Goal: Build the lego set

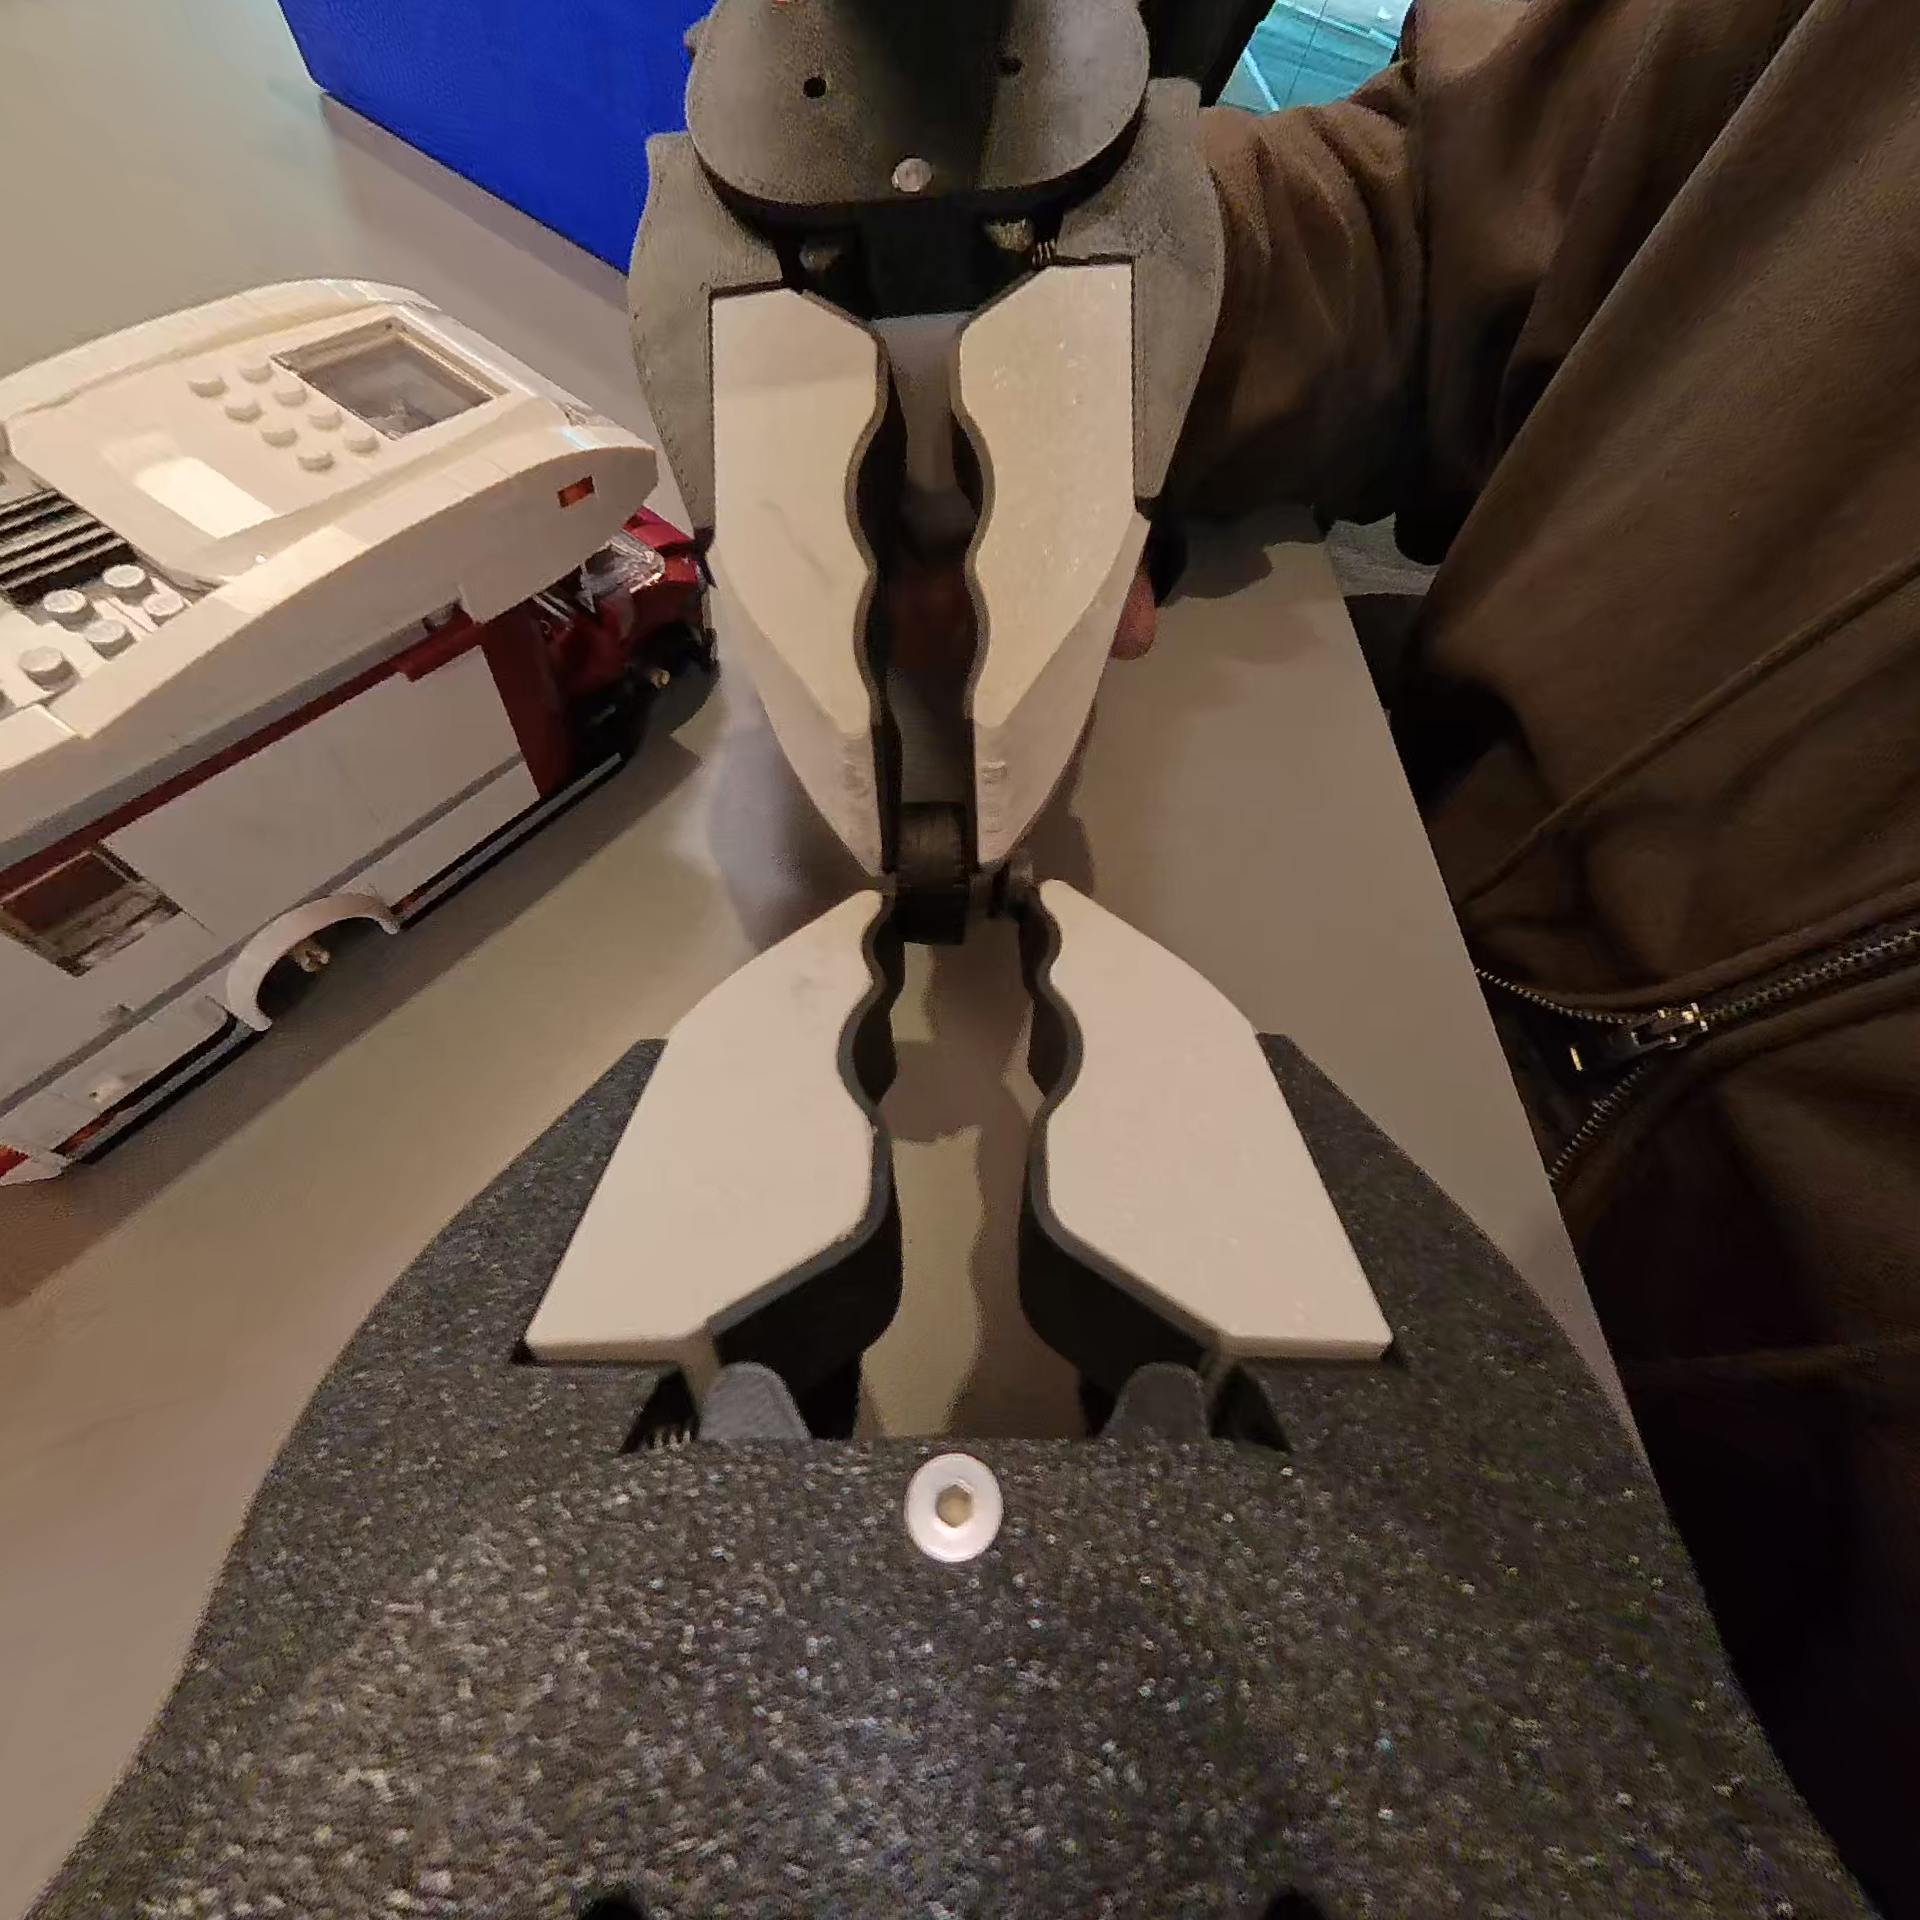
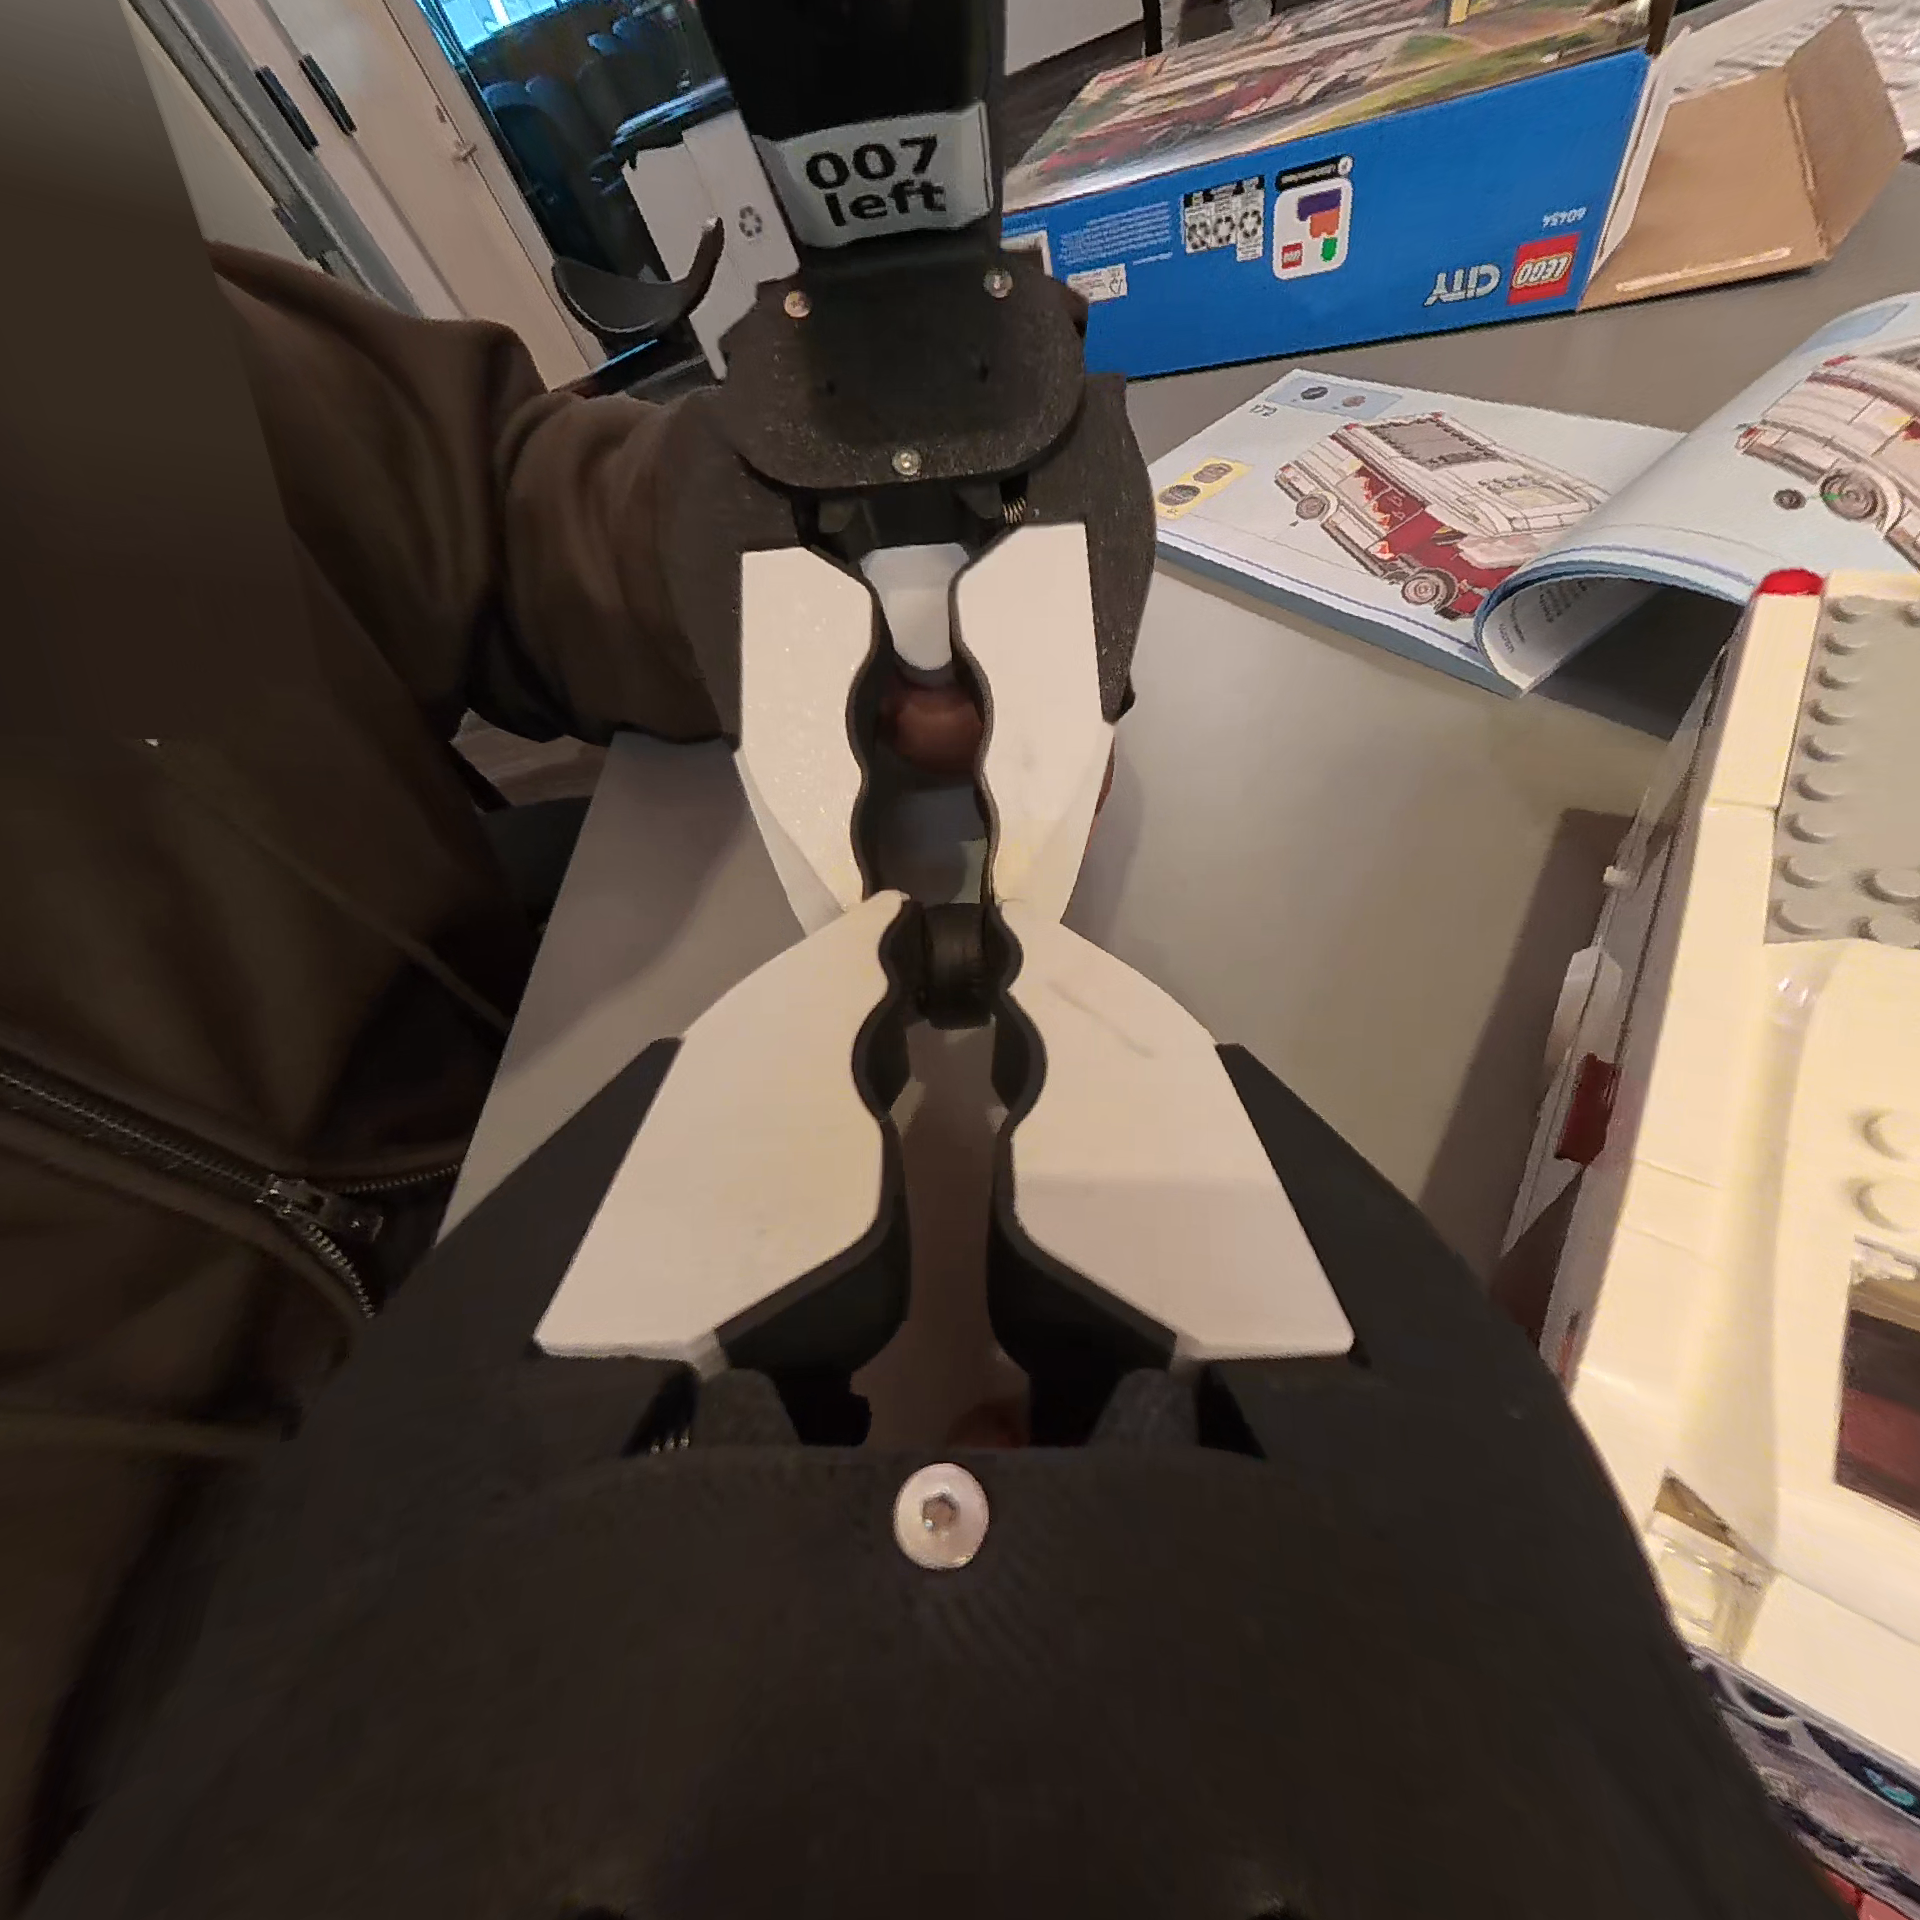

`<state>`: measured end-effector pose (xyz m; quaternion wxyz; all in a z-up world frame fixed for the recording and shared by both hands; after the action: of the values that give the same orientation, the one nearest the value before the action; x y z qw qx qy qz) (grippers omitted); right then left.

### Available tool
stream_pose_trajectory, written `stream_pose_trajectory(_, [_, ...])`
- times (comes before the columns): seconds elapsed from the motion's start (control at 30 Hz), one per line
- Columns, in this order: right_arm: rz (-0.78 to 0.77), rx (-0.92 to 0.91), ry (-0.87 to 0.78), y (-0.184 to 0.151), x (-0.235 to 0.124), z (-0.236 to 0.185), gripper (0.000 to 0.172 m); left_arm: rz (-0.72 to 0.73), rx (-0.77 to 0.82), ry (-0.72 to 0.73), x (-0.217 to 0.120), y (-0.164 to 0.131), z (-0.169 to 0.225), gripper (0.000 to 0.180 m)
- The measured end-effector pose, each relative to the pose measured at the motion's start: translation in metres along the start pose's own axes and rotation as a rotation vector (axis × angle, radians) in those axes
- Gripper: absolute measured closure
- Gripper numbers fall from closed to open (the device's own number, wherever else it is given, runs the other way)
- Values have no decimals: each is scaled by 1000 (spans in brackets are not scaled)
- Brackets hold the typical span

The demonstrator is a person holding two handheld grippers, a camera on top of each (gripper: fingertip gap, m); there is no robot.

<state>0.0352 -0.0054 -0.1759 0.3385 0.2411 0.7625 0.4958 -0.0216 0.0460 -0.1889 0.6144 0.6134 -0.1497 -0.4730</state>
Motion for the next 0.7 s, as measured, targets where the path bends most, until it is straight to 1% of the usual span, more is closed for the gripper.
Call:
stream_pose_trajectory(0.1, [-4,-54,-3,1,0,-3,161,14,-24,-27,1,1,2,159])
stream_pose_trajectory(0.2, [-1,-61,1,2,-1,-4,161,17,-25,-32,1,1,3,159])
stream_pose_trajectory(0.33, [8,-27,3,3,-3,-2,161,6,-15,-24,-1,1,2,159])
stream_pose_trajectory(0.37, [11,-13,1,4,-5,-1,158,-3,-3,-19,-1,0,2,159])
stream_pose_trajectory(0.5, [11,63,36,3,-7,2,157,-20,22,-14,0,-1,3,159])
stream_pose_trajectory(0.7, [-58,49,59,-5,-2,-3,155,-46,44,-8,1,-3,4,159])
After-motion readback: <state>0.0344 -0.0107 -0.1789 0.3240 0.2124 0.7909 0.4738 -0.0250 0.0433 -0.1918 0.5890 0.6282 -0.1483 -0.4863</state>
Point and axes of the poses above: each gripper's, where its closed fingertips meet, x out along the fingers, y out of its top, z = x × y across the jaws, the point moved 5 cm from there along -x, back along the fingers, and after that the axes turned 4 degrees about z, right-handed, at the moved point
